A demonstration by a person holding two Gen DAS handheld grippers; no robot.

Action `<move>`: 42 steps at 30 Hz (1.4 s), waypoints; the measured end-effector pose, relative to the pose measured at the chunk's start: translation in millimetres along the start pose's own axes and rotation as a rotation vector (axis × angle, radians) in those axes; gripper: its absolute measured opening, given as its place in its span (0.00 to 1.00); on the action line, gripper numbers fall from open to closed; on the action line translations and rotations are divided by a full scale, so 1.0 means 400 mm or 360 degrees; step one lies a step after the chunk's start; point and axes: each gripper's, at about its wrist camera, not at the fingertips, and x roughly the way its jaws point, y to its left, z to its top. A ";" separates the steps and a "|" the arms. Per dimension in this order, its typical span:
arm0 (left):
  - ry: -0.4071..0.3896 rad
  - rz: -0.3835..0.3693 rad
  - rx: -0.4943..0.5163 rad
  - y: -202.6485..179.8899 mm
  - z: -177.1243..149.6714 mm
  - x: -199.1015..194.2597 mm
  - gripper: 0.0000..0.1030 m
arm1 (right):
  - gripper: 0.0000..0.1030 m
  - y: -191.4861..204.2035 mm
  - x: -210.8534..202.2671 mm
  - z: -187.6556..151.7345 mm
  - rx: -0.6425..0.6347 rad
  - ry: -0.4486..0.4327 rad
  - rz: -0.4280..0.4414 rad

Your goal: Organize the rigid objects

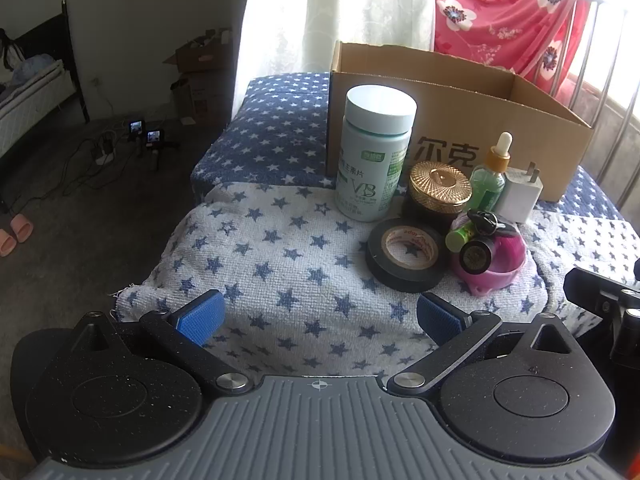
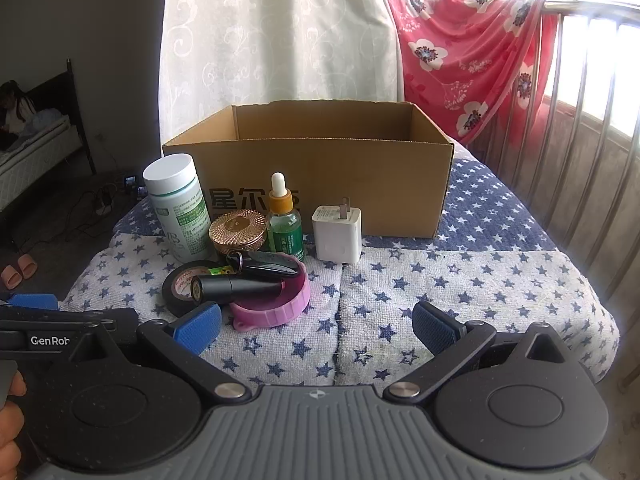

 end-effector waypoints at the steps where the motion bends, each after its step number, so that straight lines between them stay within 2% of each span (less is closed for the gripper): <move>1: 0.0000 0.0000 0.0000 0.000 0.000 0.000 1.00 | 1.00 0.000 0.000 0.000 0.0001 0.0000 -0.0002; 30: -0.0001 0.0012 -0.0001 0.004 -0.006 0.001 1.00 | 1.00 -0.003 0.004 -0.001 0.0009 0.0004 0.0001; 42: 0.0005 0.0018 0.0035 -0.004 -0.006 0.019 1.00 | 1.00 -0.023 0.031 -0.004 0.0093 -0.0001 0.0051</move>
